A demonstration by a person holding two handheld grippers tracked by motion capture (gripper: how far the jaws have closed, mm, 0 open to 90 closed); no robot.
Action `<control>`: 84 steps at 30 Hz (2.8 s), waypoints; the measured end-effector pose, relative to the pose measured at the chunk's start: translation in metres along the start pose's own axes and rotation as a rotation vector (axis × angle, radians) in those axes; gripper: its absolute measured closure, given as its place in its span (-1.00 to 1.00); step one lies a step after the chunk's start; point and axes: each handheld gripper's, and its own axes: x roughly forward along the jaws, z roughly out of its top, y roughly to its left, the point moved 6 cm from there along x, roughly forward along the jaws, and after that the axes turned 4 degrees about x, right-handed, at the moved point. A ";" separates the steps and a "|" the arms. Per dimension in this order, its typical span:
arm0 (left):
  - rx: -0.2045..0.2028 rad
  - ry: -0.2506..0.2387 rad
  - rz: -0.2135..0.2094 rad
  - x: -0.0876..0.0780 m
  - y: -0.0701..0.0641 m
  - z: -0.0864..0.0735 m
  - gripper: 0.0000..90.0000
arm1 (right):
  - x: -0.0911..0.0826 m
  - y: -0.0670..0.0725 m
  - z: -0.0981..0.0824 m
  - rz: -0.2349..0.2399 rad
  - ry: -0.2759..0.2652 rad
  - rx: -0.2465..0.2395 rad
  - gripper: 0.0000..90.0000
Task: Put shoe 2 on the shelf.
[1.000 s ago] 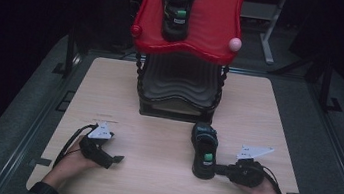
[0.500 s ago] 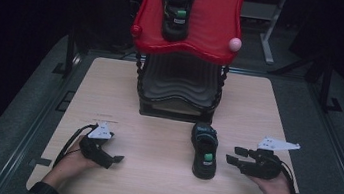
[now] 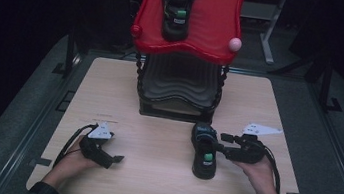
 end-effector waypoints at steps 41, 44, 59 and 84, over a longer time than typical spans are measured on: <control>0.001 0.001 -0.001 0.000 0.000 0.000 -0.98 | 0.010 -0.003 0.009 0.146 -0.086 0.069 0.47; 0.000 0.001 -0.001 0.000 0.000 0.000 -0.98 | 0.003 -0.001 0.014 0.139 -0.100 0.065 0.47; 0.000 0.001 -0.002 0.000 0.000 0.000 -0.98 | -0.050 0.009 0.066 0.095 -0.221 0.023 0.47; 0.002 0.006 -0.004 0.000 0.000 0.000 -0.98 | -0.129 0.010 0.172 0.082 -0.429 -0.003 0.48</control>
